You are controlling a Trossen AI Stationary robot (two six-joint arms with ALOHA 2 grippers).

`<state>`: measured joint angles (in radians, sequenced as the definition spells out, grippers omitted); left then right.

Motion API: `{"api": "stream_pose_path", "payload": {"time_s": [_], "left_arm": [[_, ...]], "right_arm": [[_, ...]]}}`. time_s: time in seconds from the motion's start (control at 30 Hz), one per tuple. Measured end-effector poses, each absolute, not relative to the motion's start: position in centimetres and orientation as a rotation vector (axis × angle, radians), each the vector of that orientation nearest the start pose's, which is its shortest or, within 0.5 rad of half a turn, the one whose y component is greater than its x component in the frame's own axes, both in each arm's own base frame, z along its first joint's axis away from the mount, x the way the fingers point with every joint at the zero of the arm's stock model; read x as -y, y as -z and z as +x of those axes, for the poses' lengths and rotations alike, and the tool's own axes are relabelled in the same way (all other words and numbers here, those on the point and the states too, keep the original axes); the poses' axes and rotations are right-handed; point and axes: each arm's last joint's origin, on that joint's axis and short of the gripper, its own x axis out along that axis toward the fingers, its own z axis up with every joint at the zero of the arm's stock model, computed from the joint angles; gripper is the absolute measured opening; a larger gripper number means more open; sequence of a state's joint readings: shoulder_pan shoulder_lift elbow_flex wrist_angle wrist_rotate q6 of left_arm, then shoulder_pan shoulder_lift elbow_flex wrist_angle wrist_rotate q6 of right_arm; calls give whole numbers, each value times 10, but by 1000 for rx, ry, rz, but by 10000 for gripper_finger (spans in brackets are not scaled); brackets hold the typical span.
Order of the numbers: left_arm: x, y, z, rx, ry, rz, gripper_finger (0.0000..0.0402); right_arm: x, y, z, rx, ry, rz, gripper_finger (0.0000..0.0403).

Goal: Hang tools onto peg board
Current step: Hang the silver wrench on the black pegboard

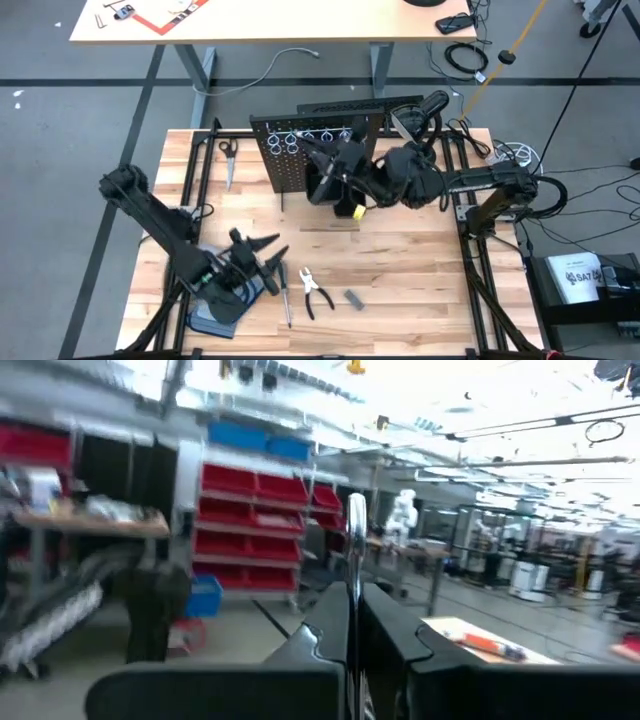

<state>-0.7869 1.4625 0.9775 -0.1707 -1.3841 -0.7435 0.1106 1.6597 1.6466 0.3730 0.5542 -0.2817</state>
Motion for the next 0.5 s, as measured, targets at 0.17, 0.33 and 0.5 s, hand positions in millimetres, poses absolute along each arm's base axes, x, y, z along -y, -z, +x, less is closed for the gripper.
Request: {"api": "stream_pose_path", "payload": {"time_s": [0.17, 0.33, 0.5], "left_arm": [[205, -212, 241, -59, -646, -144, 186], [207, -191, 252, -65, -678, -108, 187], [205, -188, 254, -77, -686, -88, 187]], "right_arm": [[-12, -448, 386, 282, 497, -195, 4], [-2, -446, 392, 338, 499, -201, 4], [0, -441, 396, 305, 556, -260, 4]]}}
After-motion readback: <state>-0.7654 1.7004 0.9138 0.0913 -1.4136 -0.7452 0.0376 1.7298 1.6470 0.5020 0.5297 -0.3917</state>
